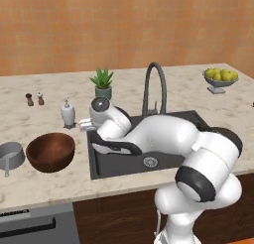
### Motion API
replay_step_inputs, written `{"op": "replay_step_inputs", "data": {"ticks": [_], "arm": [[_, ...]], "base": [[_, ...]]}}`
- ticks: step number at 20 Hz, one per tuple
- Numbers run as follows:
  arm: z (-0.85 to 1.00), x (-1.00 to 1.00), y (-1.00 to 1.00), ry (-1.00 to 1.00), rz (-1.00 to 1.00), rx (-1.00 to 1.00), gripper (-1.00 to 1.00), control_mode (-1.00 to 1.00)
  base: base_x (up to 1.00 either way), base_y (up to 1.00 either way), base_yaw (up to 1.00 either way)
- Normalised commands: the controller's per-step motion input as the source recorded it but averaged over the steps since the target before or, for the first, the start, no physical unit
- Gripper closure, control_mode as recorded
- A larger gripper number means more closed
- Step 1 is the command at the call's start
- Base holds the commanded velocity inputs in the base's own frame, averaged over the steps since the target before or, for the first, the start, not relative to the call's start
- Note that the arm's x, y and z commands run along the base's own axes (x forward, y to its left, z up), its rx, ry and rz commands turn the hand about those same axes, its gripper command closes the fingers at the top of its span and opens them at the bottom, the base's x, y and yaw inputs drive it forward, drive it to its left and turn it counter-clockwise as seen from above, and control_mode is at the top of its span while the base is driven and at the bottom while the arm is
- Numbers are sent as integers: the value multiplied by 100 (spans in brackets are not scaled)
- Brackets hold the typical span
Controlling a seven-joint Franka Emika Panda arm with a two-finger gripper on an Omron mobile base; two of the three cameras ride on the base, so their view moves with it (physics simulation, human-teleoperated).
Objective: Pick the tomato from the sink and place it in the bowl. Then pick the bowl and place it in the microwave. Then close the microwave door and press the start button.
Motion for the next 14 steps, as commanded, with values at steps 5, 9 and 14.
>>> {"op": "replay_step_inputs", "data": {"ticks": [5, 9, 14], "arm": [[0, 0, 100, 0, 0, 0, 100, -100], [0, 0, 100, 0, 0, 0, 100, -100], [0, 0, 90, 0, 0, 0, 100, -100]], "base": [[0, 0, 0], [0, 0, 0], [0, 0, 0]]}}
